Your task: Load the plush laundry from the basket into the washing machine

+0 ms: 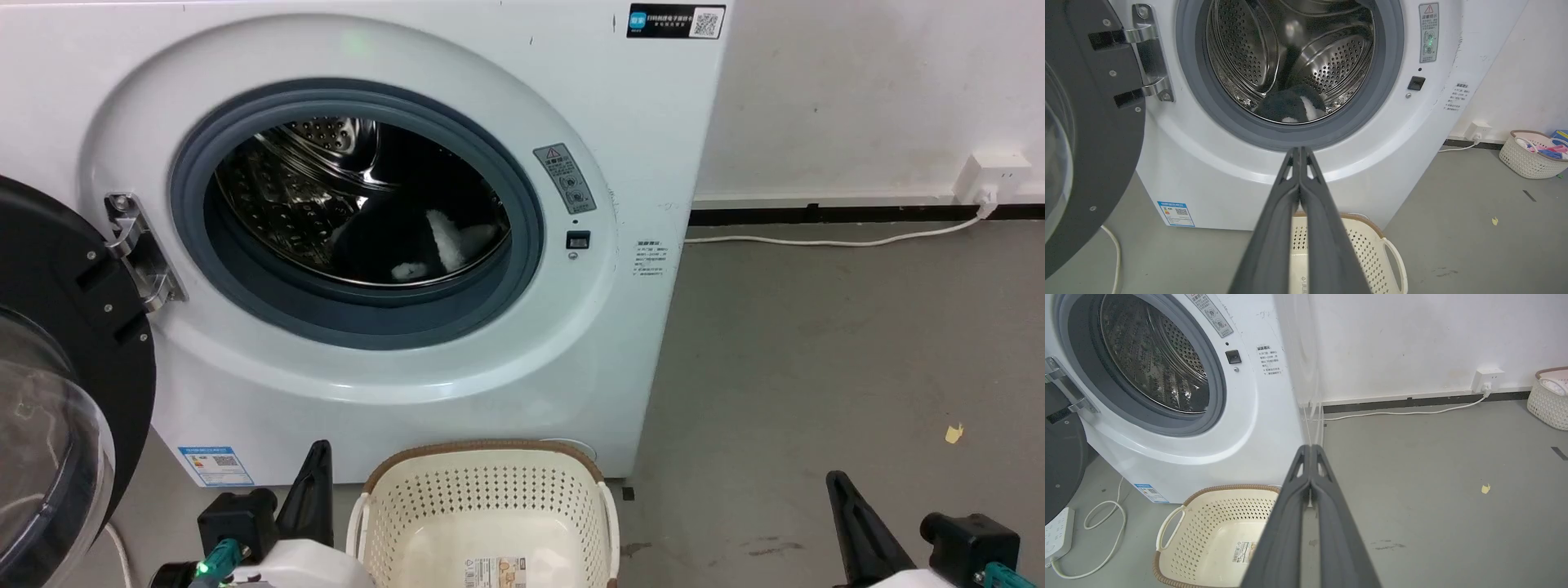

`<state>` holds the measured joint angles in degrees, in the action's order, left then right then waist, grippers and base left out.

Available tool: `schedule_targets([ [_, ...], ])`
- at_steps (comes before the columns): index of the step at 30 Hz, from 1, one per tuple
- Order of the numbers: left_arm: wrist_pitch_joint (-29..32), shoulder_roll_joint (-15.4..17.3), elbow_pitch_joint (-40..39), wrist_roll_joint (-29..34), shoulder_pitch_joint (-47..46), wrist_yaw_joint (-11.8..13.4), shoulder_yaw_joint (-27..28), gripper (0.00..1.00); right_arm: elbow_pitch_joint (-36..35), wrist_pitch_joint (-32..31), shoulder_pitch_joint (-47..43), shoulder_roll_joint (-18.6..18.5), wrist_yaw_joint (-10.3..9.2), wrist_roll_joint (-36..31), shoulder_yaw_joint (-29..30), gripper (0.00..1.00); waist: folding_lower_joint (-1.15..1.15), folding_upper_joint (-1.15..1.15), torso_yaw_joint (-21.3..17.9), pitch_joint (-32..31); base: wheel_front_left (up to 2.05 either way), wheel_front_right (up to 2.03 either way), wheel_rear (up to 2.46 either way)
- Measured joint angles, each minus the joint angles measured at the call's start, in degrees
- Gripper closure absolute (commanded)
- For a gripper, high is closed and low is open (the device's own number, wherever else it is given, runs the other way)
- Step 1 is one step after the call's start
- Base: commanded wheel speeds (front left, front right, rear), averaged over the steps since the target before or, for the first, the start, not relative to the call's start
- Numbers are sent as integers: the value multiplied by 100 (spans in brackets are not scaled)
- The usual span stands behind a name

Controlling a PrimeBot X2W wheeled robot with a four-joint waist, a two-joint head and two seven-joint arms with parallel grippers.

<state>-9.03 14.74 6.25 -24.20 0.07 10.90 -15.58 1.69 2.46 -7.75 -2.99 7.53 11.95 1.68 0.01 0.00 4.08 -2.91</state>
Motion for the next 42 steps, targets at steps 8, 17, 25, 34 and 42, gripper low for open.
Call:
schedule_targets([
  [8, 51, -105, -46, 153, 0, -99, 109, 100, -2, -18, 9, 0, 0, -69, -10, 100, 0, 0, -28, 20, 0, 0, 0],
  [17, 146, -186, -94, 391, 0, -199, 242, 100, -11, -41, 63, 0, 0, -172, -22, 100, 0, 0, -67, 48, 0, 0, 0],
  [25, 205, -291, -130, 549, -1, -259, 354, 100, -24, -44, 128, 0, 0, -270, -31, 100, 0, 0, -95, 68, 0, 0, 0],
  [34, 278, -356, -183, 739, -1, -346, 479, 100, -30, -69, 158, 0, 0, -358, -45, 100, 0, 0, -127, 91, 0, 0, 0],
  [42, 346, -465, -218, 896, -1, -403, 567, 100, -45, -85, 239, 0, 0, -431, -53, 100, 0, 0, -155, 111, 0, 0, 0],
])
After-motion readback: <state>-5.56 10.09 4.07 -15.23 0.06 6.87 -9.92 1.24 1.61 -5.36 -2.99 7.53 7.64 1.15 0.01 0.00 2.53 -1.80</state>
